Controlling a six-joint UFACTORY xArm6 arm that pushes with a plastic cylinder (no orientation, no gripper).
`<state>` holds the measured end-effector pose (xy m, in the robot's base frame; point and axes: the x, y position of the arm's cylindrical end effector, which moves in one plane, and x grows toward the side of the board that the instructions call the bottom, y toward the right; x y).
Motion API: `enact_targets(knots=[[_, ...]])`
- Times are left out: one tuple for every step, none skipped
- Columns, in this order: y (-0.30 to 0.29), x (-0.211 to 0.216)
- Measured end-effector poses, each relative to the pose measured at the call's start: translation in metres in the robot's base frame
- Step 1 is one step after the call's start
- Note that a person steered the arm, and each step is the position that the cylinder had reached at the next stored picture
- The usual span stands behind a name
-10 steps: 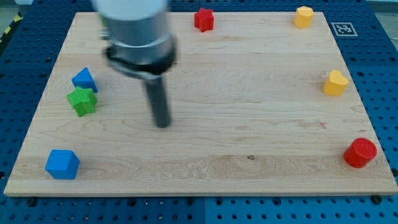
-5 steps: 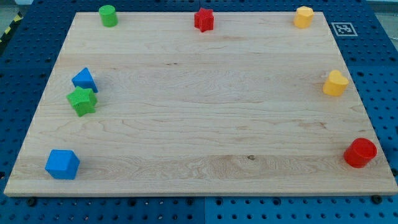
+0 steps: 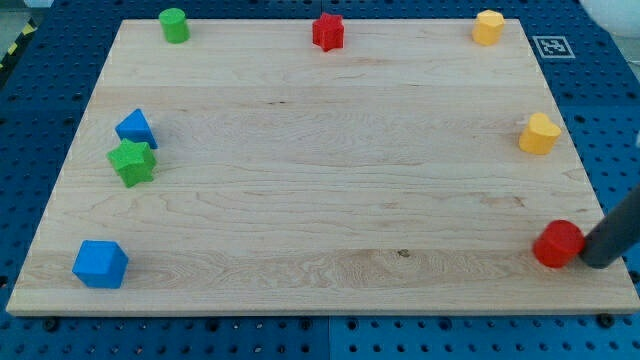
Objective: Place the red circle diagonally bottom left to the heart
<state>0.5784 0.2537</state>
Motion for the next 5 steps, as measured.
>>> enact_targets(knots=[[-0.028,0.0],[-0.035,-0.015],[-0.036,-0.02],[-0.042,-0.021],[-0.051,-0.027]])
